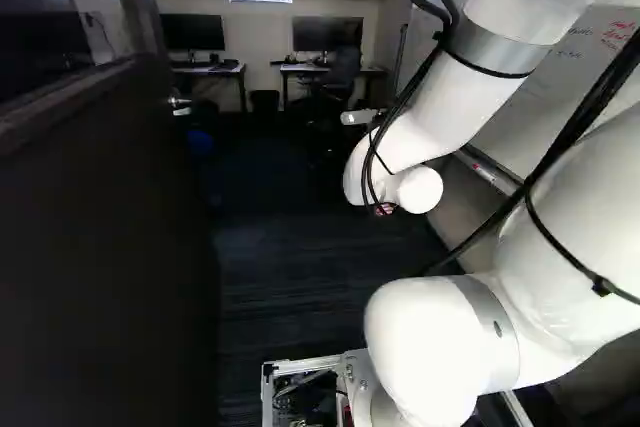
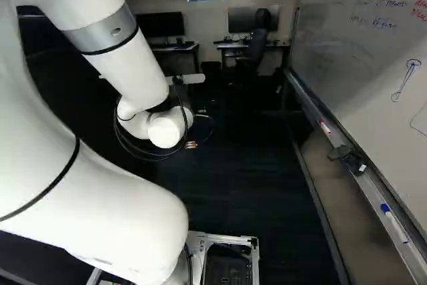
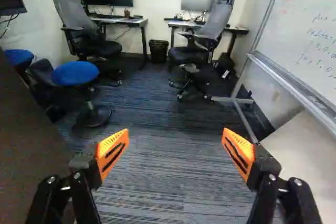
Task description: Open the door and move inside
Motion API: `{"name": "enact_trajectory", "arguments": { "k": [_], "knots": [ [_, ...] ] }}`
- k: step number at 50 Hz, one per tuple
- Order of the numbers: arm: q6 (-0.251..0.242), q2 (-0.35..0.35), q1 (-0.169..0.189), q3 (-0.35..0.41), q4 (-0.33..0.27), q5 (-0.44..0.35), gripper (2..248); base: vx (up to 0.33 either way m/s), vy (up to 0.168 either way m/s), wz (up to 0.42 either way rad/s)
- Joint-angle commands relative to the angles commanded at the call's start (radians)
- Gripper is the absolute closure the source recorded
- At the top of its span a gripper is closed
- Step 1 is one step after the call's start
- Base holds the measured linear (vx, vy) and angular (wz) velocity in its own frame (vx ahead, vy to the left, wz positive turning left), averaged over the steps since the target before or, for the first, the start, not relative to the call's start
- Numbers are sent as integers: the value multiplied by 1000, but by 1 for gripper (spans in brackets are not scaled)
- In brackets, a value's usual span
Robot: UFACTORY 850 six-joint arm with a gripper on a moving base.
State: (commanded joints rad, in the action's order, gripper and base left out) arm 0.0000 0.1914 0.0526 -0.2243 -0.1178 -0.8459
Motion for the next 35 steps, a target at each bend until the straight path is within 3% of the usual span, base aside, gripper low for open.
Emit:
{"name": "enact_trajectory", "arguments": {
  "k": [35],
  "knots": [
    [0, 0, 0, 0, 0, 0, 3, 192, -28, -2]
  ]
}}
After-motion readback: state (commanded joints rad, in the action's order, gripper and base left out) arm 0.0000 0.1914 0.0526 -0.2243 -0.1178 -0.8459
